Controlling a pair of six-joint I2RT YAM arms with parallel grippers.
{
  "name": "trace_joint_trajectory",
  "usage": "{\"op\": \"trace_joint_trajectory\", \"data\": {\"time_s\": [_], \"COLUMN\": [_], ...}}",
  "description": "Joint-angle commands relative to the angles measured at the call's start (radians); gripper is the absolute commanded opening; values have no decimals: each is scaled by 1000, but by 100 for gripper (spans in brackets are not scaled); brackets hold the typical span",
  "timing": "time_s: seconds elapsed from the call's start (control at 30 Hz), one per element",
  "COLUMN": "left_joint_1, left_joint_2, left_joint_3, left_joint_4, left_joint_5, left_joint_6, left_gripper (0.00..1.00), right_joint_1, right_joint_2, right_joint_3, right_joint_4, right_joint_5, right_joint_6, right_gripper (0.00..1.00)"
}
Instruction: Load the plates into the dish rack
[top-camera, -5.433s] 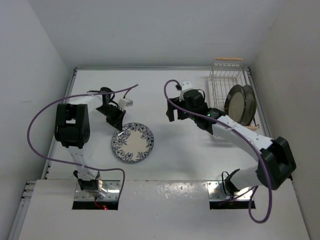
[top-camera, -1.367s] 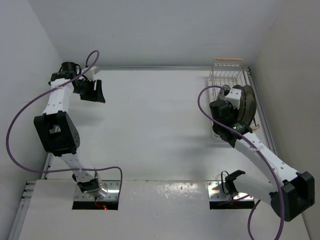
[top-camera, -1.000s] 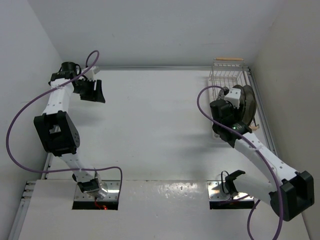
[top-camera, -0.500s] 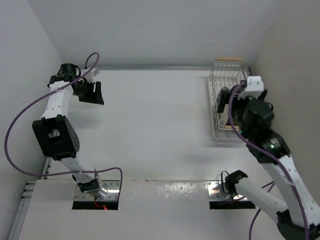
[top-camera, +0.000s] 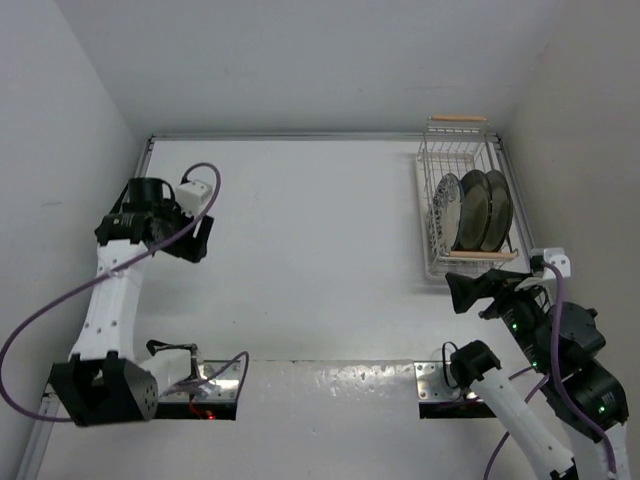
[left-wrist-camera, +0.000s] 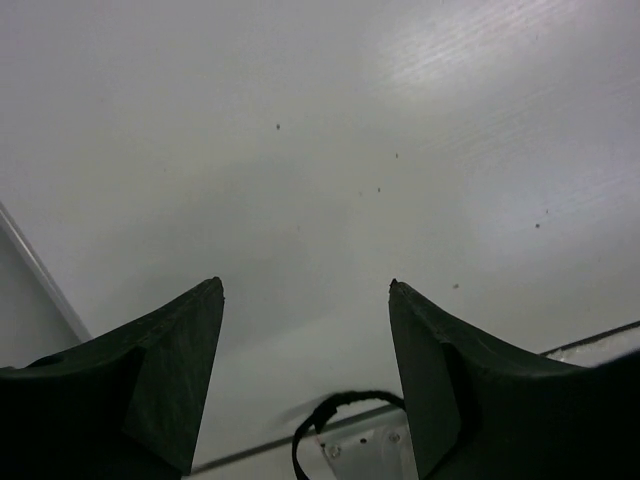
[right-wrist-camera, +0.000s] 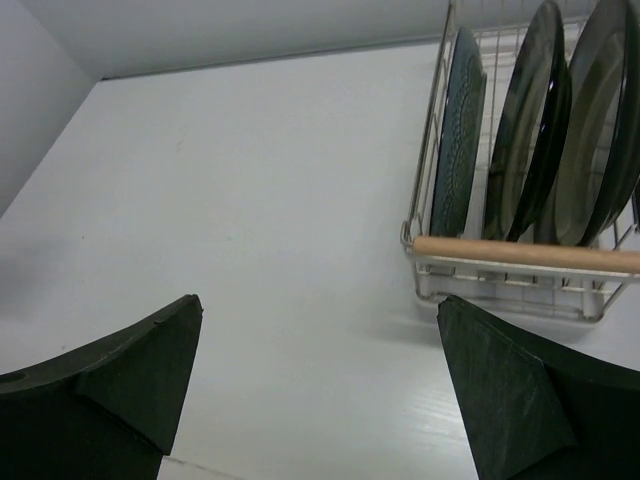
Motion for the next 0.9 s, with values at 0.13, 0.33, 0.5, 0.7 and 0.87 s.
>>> {"op": "trace_joint_trajectory", "data": {"time_s": [0.13, 0.33, 0.5, 0.7, 0.87], "left_joint_1": [3, 3, 3, 23, 33], "left_joint_2": [-282, -406, -427, -427, -416], "left_joint_3": [-174, -296, -296, -296, -296], "left_joint_4": [-182, -201, -201, -201, -201], "left_joint_5": [-212, -316, -329, -320, -320], "left_joint_6": [115, 115, 65, 64, 64], "left_gripper": [77, 78, 75, 75, 75], "right_joint_1": [-2, -1, -1, -2, -2], "right_joint_2": [-53, -149, -230, -325, -360], "right_joint_3": [-7, -51, -91, -45, 13], "right_joint_4": [-162, -183, -289, -448, -531], "right_joint_5": [-67, -60, -43, 0, 16], "right_joint_6": [94, 165, 202, 255, 269], "right_gripper": [100, 100, 100, 100, 100]}}
